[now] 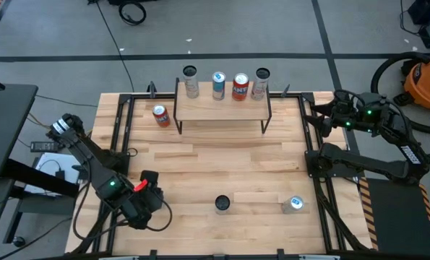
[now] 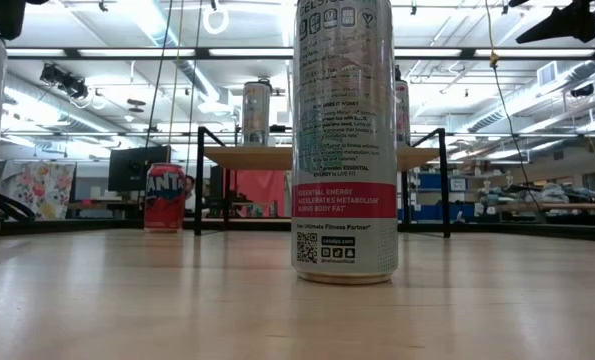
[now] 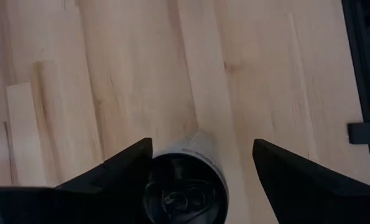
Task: Place canned beverage on shelf
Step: Put the white yellow soda can on the shelf aligned with the other white yellow soda can
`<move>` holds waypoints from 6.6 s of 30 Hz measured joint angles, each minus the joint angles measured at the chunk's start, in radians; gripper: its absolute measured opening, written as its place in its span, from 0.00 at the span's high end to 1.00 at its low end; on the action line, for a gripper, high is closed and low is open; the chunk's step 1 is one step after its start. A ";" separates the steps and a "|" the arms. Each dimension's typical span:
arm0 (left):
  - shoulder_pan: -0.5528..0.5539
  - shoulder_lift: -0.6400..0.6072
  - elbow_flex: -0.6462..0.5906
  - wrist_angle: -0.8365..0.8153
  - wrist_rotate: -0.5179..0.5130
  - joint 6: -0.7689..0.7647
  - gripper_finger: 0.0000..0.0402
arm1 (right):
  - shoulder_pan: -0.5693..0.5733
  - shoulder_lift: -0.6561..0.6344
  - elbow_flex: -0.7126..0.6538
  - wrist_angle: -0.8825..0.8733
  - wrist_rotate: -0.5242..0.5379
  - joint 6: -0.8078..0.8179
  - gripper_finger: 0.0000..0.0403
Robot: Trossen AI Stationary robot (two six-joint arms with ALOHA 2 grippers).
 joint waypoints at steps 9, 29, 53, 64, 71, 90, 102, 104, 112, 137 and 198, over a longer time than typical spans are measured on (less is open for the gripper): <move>0.011 0.000 0.000 -0.026 -0.016 0.001 0.28 | 0.000 0.000 0.000 0.000 -0.007 0.000 0.13; 0.029 -0.002 0.000 -0.017 0.011 -0.009 0.28 | 0.000 0.000 0.000 0.000 -0.007 -0.008 0.13; 0.039 -0.002 0.000 0.089 0.049 0.011 0.28 | 0.000 0.000 0.000 -0.001 -0.007 -0.008 0.13; 0.039 -0.002 0.000 0.184 -0.010 0.020 0.28 | 0.000 0.000 0.000 -0.022 -0.014 -0.016 0.13; 0.039 -0.002 0.000 0.192 -0.039 0.020 0.28 | 0.000 0.000 0.000 -0.070 -0.015 -0.015 0.13; 0.044 -0.002 0.000 0.185 -0.049 0.029 0.28 | 0.000 0.000 0.000 -0.064 -0.015 -0.041 0.13; 0.043 -0.002 0.000 0.151 -0.048 -0.049 0.28 | 0.000 0.000 0.000 -0.064 -0.015 -0.041 0.13; 0.043 -0.001 0.000 0.127 -0.048 -0.088 0.28 | 0.000 0.000 0.000 -0.064 -0.015 -0.041 0.13; 0.043 0.000 -0.010 0.106 -0.046 -0.181 0.28 | 0.000 0.000 0.000 -0.064 -0.015 -0.041 0.13; 0.073 0.000 -0.010 0.098 -0.065 -0.203 0.28 | 0.000 0.000 0.000 -0.064 -0.014 -0.026 0.13; 0.090 0.000 -0.011 0.125 -0.050 -0.170 0.17 | 0.000 0.000 0.000 -0.064 -0.013 -0.004 0.13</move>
